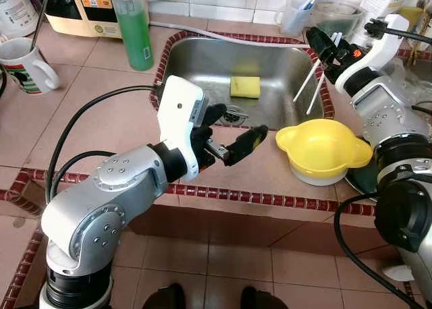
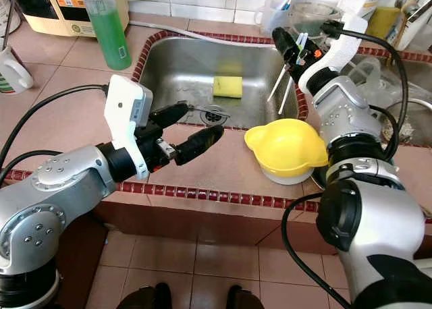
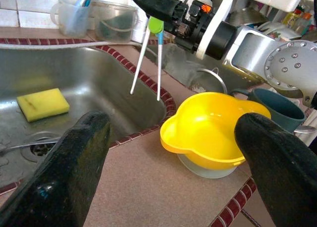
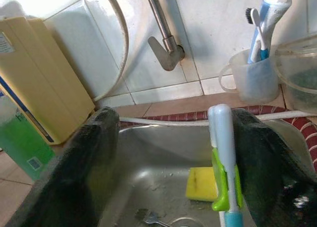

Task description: Kitchen organization

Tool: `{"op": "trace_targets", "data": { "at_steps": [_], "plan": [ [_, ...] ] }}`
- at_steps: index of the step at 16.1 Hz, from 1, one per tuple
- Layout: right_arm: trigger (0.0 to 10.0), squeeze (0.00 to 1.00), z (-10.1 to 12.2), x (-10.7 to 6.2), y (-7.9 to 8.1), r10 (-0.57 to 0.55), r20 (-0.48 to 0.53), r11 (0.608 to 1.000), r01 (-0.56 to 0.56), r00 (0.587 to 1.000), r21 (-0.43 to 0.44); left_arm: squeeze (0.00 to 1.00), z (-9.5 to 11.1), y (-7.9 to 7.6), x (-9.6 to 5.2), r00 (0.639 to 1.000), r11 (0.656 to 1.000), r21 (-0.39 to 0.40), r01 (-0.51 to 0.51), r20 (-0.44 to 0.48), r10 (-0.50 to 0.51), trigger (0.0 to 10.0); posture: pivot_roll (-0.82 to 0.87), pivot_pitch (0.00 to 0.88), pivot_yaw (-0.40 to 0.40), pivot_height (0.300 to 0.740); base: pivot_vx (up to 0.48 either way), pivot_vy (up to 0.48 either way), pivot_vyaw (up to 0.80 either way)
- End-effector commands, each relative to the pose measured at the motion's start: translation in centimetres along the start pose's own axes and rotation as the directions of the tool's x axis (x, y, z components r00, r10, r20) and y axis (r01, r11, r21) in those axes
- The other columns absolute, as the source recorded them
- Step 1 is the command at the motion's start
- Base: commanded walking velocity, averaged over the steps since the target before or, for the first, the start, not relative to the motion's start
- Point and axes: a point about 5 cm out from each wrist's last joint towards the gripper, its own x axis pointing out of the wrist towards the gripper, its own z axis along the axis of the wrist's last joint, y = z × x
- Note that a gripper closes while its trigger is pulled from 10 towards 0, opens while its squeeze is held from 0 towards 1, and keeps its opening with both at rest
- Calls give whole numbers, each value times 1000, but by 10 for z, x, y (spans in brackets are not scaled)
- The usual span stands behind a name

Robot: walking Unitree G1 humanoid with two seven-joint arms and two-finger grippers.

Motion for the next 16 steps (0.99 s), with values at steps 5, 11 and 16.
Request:
{"op": "trace_targets", "data": {
  "at_steps": [5, 11, 16],
  "plan": [
    [10000, 0, 7, 4, 2, -4, -8, 999, 4, 1000, -49, 0, 4, -3, 0, 1000, 1000, 17, 10, 8, -11, 10000, -4, 234, -57, 740, 0, 0, 0],
    [10000, 0, 11, 4, 4, 15, 32, 999, -14, 999, -35, 0, 4, -1, 0, 1000, 1000, 28, 3, 12, -3, 10000, 2, 222, -59, 740, 0, 0, 0],
    [10000, 0, 23, 8, 18, 89, 116, 988, -73, 989, -135, 0, 2, 17, 0, 995, 994, 47, -98, 27, 97, 10000, 15, 173, -70, 740, 0, 0, 0]
  ]
}}
